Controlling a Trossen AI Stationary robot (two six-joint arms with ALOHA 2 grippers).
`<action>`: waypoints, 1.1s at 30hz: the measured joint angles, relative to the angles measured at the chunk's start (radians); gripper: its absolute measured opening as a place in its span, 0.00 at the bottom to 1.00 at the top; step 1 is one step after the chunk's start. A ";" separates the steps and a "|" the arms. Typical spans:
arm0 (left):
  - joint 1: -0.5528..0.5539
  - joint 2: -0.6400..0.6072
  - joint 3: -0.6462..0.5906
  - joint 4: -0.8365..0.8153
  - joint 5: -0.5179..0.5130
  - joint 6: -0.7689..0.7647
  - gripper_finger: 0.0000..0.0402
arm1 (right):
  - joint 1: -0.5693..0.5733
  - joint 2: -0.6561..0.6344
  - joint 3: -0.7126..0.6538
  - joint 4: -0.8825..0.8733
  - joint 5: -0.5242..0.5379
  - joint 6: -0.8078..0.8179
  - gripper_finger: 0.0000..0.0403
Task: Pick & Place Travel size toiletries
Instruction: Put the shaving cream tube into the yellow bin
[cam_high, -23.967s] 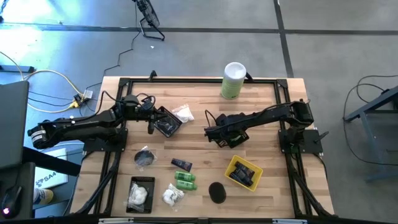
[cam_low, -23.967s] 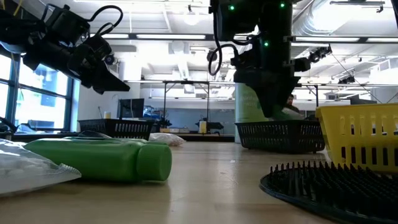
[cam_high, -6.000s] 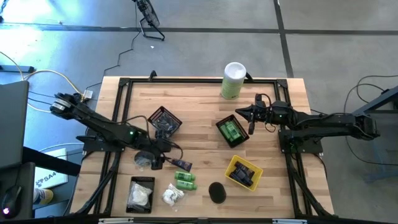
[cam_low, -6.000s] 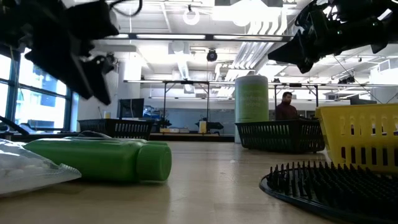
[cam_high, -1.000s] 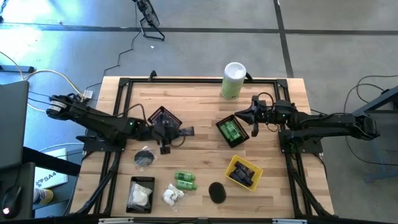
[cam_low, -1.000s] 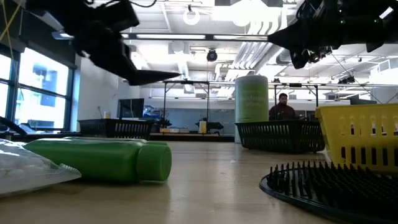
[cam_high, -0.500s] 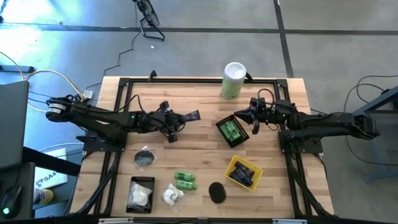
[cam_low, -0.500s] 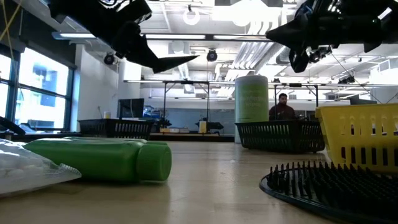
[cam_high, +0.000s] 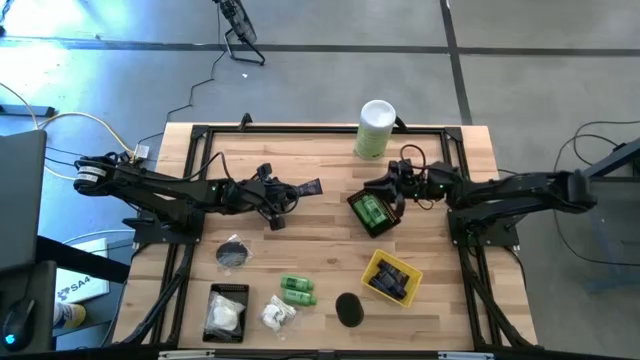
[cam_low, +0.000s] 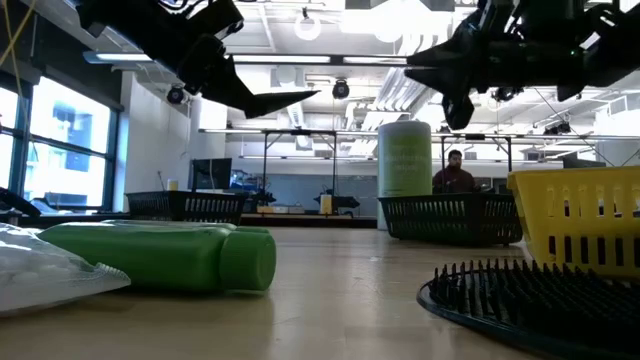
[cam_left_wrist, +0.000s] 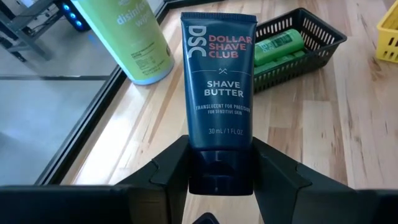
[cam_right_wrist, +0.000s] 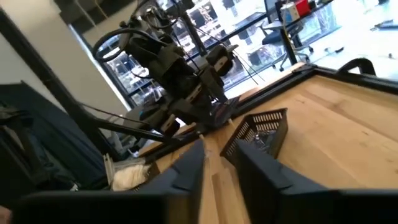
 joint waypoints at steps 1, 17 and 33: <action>0.000 0.000 0.000 0.000 0.000 0.000 0.35 | 0.000 0.012 0.000 0.010 0.010 0.017 0.25; 0.000 0.000 0.000 -0.001 0.000 0.007 0.35 | 0.007 0.220 0.036 0.180 0.120 0.268 0.57; 0.000 0.000 0.000 -0.002 0.000 0.007 0.35 | 0.053 0.516 0.299 0.179 0.064 0.246 0.52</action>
